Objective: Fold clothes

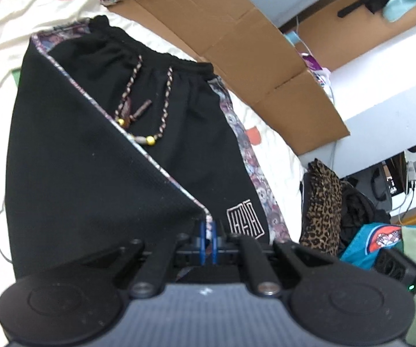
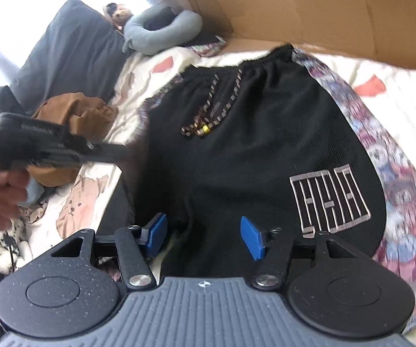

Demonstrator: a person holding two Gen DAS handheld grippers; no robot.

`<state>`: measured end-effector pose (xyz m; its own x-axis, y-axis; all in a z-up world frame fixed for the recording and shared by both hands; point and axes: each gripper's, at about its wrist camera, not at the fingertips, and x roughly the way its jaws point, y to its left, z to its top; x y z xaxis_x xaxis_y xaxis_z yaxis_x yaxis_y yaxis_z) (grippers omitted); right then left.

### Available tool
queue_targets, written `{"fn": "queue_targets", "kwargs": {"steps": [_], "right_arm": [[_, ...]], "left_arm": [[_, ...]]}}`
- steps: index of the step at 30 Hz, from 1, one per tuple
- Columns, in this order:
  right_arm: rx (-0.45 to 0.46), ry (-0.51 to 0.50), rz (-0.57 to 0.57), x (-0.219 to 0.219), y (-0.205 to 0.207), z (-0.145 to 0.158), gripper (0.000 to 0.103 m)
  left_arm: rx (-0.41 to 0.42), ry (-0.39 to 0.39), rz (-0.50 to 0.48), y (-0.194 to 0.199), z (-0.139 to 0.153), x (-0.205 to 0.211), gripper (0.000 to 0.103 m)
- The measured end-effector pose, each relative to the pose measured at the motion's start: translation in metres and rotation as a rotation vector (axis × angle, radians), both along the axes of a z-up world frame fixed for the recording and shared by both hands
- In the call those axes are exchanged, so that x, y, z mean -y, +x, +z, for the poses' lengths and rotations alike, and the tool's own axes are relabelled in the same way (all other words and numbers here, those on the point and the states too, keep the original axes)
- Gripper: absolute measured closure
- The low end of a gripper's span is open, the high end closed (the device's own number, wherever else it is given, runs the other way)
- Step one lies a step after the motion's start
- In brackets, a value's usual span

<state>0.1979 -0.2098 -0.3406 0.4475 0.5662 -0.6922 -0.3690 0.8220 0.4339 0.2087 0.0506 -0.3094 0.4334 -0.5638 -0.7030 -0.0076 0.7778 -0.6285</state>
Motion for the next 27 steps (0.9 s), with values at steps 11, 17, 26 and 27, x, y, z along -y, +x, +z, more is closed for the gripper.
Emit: {"fn": "queue_targets", "kwargs": {"steps": [11, 17, 26, 27], "right_arm": [[0.036, -0.002, 0.088, -0.042, 0.016, 0.004, 0.063], [0.032, -0.002, 0.117, -0.058, 0.016, 0.002, 0.063], [0.035, -0.031, 0.111, -0.068, 0.019, -0.005, 0.085], [0.028, -0.037, 0.101, -0.067, 0.02, -0.007, 0.096]], "left_arm": [[-0.024, -0.05, -0.03, -0.005, -0.007, 0.025, 0.098], [-0.032, -0.073, -0.044, -0.006, -0.005, 0.033, 0.098], [-0.031, -0.141, -0.057, -0.008, -0.004, 0.039, 0.098], [-0.032, -0.144, -0.056, -0.008, -0.004, 0.039, 0.098]]}}
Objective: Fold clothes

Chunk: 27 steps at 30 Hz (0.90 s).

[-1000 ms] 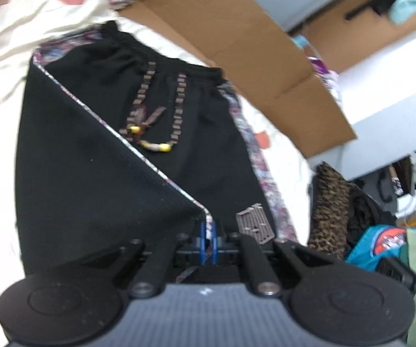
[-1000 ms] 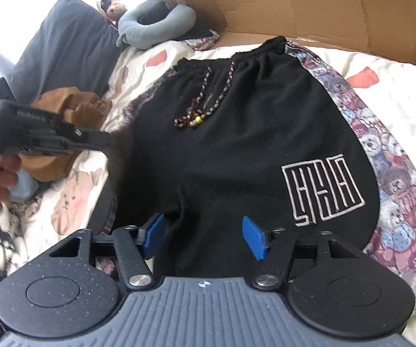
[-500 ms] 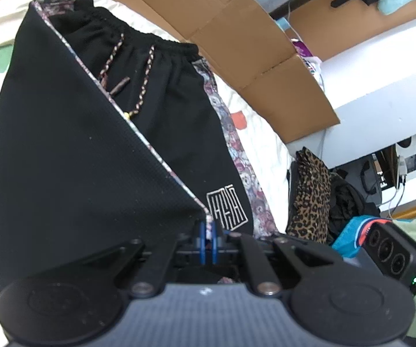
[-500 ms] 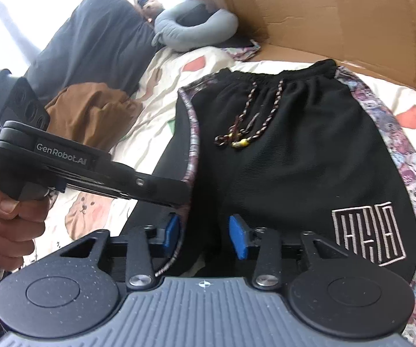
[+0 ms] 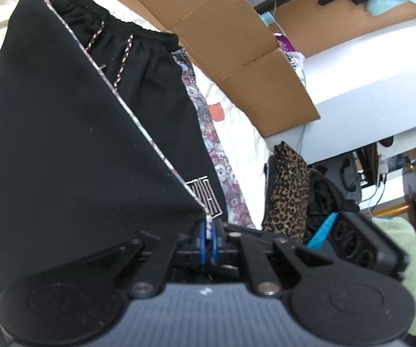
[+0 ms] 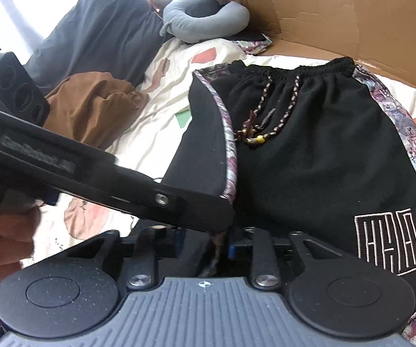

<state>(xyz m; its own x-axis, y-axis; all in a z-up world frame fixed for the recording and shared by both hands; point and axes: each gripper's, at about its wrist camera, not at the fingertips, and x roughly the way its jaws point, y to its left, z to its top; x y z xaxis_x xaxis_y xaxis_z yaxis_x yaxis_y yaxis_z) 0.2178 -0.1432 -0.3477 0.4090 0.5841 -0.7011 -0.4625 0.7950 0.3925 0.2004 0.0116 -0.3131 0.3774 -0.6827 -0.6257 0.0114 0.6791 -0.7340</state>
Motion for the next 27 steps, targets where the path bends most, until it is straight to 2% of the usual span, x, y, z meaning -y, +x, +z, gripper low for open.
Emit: {"fn": "queue_targets", "kwargs": {"steps": [1, 3, 7, 11, 13, 15, 22, 27], "right_arm": [[-0.007, -0.006, -0.01, 0.001, 0.001, -0.002, 0.1], [-0.012, -0.009, -0.026, 0.004, 0.002, -0.003, 0.101], [-0.006, -0.056, -0.039, 0.003, 0.003, -0.001, 0.102], [-0.002, -0.076, -0.039, 0.004, 0.003, 0.002, 0.102], [-0.001, -0.075, -0.041, 0.007, 0.002, 0.006, 0.102], [-0.004, -0.071, -0.047, 0.011, 0.002, 0.011, 0.102], [0.008, -0.062, -0.073, 0.029, 0.002, 0.031, 0.102], [0.003, -0.043, -0.117, 0.049, 0.002, 0.045, 0.102]], "left_arm": [[-0.001, -0.002, 0.002, 0.0, 0.0, 0.0, 0.098], [-0.001, 0.013, 0.009, -0.001, 0.002, 0.001, 0.097], [-0.001, 0.047, 0.036, -0.001, 0.006, -0.002, 0.081], [0.0, 0.076, 0.075, 0.001, 0.006, -0.013, 0.077], [0.006, 0.124, 0.086, 0.001, 0.006, -0.019, 0.073], [0.008, 0.162, 0.106, -0.002, 0.006, -0.026, 0.072], [-0.049, 0.199, 0.164, -0.012, -0.008, -0.049, 0.071], [-0.082, 0.215, 0.166, -0.017, -0.019, -0.052, 0.071]]}}
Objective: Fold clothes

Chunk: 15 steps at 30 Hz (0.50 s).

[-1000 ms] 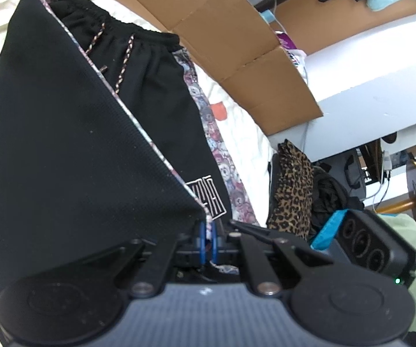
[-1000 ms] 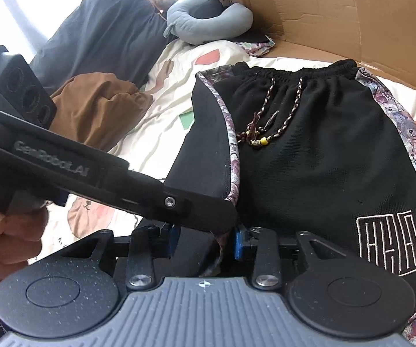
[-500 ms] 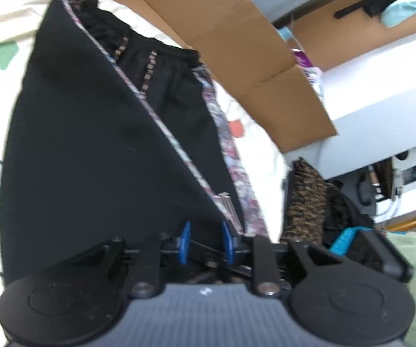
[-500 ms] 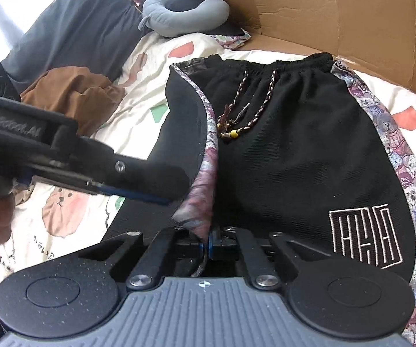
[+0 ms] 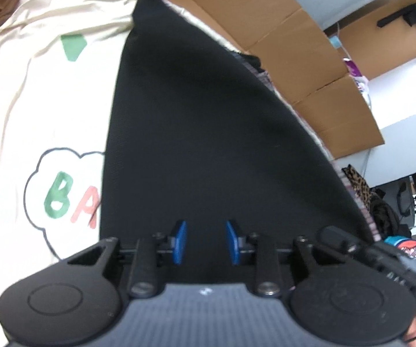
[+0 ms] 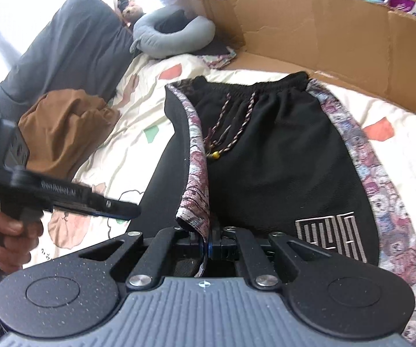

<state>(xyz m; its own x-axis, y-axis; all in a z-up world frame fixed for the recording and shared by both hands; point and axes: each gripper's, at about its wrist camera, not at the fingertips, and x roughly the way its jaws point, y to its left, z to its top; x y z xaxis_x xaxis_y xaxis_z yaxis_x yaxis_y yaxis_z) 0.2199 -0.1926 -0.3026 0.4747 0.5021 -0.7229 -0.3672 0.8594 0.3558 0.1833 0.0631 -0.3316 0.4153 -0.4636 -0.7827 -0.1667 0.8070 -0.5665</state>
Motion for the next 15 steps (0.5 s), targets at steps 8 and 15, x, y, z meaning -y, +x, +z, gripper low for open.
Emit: {"fn": "queue_targets", "kwargs": {"steps": [8, 15], "right_arm": [[-0.046, 0.038, -0.112, 0.04, 0.001, 0.02, 0.102], [-0.053, 0.016, -0.171, 0.064, -0.006, 0.025, 0.102]], "left_arm": [[-0.039, 0.014, -0.03, -0.004, -0.014, 0.008, 0.071], [-0.084, 0.017, -0.062, -0.009, -0.026, 0.013, 0.071]]}}
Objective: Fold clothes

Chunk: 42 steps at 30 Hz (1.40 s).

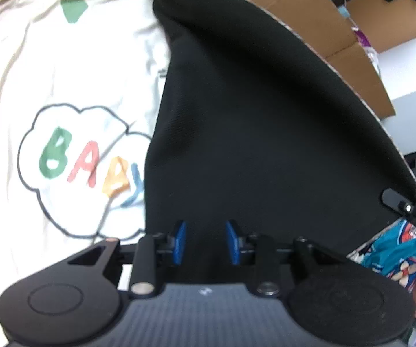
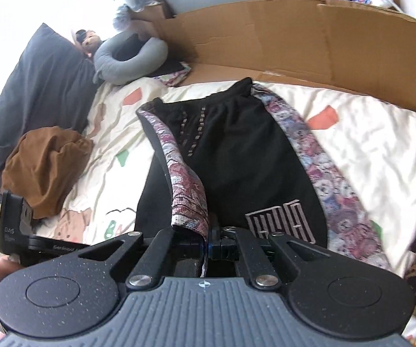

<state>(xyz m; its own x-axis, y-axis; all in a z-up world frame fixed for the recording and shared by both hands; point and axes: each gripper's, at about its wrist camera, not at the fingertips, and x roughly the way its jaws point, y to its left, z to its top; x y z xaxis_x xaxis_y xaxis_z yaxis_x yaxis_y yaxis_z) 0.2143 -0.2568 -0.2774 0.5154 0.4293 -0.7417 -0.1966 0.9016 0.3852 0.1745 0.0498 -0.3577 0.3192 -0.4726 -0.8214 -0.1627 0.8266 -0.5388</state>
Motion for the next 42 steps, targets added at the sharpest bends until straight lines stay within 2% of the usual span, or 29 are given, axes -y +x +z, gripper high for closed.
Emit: {"fn": "queue_targets", "kwargs": {"steps": [15, 29, 35, 36, 38, 39, 42], "right_arm": [[-0.109, -0.05, -0.203, 0.068, -0.021, -0.045, 0.102], [-0.224, -0.067, -0.327, 0.1, -0.026, -0.116, 0.102], [-0.241, -0.053, -0.34, 0.102, -0.025, -0.13, 0.102], [-0.241, -0.049, -0.342, 0.102, -0.024, -0.131, 0.102], [-0.236, -0.045, -0.34, 0.102, -0.023, -0.13, 0.102], [-0.234, -0.043, -0.339, 0.103, -0.024, -0.13, 0.102], [-0.213, -0.036, -0.329, 0.102, -0.025, -0.123, 0.102]], "left_arm": [[-0.113, -0.025, -0.055, -0.019, -0.023, 0.002, 0.07], [-0.233, -0.138, -0.074, -0.032, -0.055, 0.007, 0.068], [-0.241, -0.252, -0.012, -0.044, -0.078, -0.004, 0.069], [-0.234, -0.265, -0.001, -0.045, -0.077, 0.0, 0.072], [-0.236, -0.27, 0.006, -0.052, -0.076, 0.014, 0.085], [-0.232, -0.273, 0.0, -0.056, -0.075, 0.017, 0.098], [-0.213, -0.279, -0.018, -0.064, -0.07, 0.023, 0.101]]}}
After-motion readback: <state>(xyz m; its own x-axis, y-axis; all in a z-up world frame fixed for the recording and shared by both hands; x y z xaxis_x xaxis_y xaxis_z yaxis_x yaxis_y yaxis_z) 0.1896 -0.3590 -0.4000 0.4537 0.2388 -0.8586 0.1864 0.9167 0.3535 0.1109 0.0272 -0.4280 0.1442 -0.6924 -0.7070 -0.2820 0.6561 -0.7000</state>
